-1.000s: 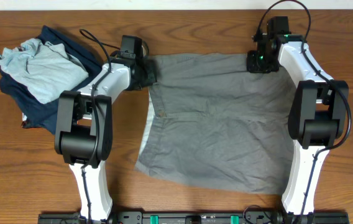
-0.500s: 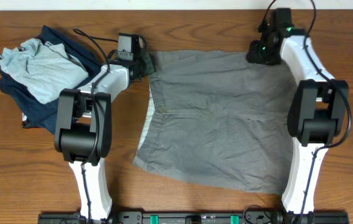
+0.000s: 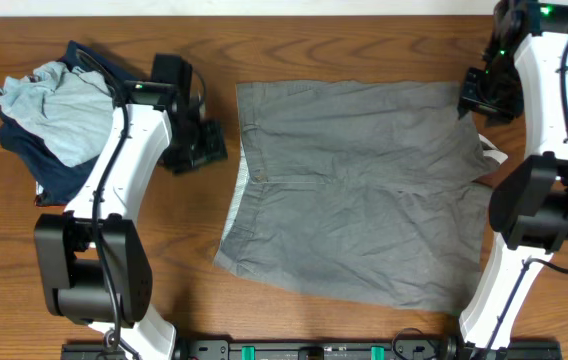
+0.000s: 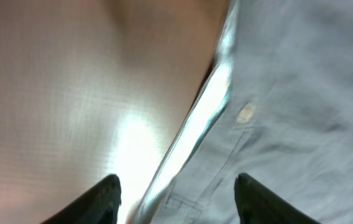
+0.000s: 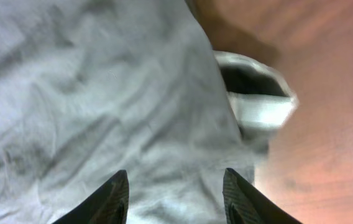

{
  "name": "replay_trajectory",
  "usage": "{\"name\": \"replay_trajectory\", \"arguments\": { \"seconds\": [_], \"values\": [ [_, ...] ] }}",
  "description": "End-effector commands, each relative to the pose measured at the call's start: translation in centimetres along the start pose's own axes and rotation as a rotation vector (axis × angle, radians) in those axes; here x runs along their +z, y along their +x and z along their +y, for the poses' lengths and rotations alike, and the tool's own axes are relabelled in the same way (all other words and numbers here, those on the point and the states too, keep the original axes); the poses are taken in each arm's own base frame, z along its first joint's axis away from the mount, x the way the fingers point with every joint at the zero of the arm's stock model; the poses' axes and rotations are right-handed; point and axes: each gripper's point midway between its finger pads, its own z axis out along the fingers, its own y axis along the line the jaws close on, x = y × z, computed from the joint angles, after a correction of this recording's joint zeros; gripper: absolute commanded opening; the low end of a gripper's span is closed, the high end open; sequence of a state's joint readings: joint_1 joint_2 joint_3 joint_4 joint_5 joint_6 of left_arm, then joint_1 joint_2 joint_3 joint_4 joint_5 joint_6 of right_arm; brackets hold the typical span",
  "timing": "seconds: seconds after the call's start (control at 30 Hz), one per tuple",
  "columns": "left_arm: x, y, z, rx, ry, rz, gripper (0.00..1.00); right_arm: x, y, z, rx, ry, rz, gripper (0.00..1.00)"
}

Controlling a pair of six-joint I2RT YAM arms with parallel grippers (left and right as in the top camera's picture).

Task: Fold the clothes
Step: 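Release both corners and move both grippers down to the shorts' bottom edge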

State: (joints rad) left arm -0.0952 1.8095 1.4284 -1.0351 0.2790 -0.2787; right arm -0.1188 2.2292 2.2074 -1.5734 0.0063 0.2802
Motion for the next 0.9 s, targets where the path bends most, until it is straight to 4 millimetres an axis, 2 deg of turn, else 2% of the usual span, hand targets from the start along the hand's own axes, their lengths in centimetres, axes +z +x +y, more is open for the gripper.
{"name": "replay_trajectory", "arguments": {
  "seconds": [0.0,0.27,0.4,0.47,0.57,0.67,0.77,0.87],
  "values": [
    [0.9,2.6,1.2,-0.004,-0.039,0.111,0.63,-2.4,0.8,-0.9,0.073,0.009,-0.034,0.49],
    [1.8,5.5,2.5,-0.017,-0.055,0.151,0.64,-6.1,4.6,-1.7,0.134,-0.043,-0.082,0.56],
    [1.8,7.1,3.0,-0.01,-0.043,0.115,0.64,-6.3,7.8,-2.1,0.14,-0.098,-0.093,0.62],
    [1.6,8.0,3.3,-0.008,-0.029,0.077,0.64,-5.5,10.2,-1.8,0.138,-0.15,-0.08,0.69],
    [1.5,9.1,3.7,-0.037,-0.009,0.019,0.65,-3.6,13.9,-1.1,0.146,-0.231,-0.039,0.71],
    [1.6,10.3,3.9,-0.07,0.022,-0.026,0.66,-1.2,17.5,-1.4,0.238,-0.264,-0.006,0.75],
    [2.0,11.6,3.7,-0.096,0.08,-0.052,0.66,1.6,21.2,-2.1,0.348,-0.277,0.009,0.74],
    [2.7,12.7,3.2,-0.127,0.143,-0.05,0.66,3.8,24.0,-2.9,0.444,-0.276,0.024,0.72]
  ]
}}
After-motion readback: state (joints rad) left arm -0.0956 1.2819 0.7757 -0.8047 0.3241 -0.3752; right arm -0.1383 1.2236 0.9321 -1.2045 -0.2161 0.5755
